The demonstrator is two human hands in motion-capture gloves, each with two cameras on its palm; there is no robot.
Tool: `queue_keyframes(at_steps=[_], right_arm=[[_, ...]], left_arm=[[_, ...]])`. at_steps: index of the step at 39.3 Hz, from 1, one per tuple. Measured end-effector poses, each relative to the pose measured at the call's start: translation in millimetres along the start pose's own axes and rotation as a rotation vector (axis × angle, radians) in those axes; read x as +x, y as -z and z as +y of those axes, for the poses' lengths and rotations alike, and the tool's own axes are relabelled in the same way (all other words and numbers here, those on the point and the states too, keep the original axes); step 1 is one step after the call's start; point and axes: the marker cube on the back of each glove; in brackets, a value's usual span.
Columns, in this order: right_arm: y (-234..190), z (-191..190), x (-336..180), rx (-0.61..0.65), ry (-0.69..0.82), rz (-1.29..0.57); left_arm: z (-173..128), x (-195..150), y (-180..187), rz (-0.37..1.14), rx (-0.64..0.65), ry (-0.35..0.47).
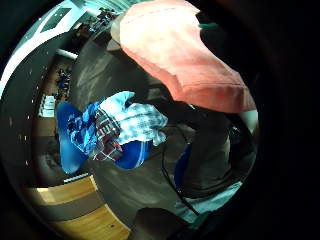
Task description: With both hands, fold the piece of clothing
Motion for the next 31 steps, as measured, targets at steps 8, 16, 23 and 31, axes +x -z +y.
queue_keyframes(at_steps=[8,16,23,31], right_arm=[[-8,-13,1,0.116,-0.048,0.110],[4,-38,20,0.304,-0.007,0.225],[79,-10,15,0.443,0.239,0.300],[149,31,2,0.113,0.478,0.337]], left_arm=[[-18,-15,-12,0.008,0.252,0.032],[-18,-51,28,-0.367,0.527,0.065],[26,-14,89,-0.095,0.517,-0.108],[53,-24,151,-0.120,0.381,-0.274]])
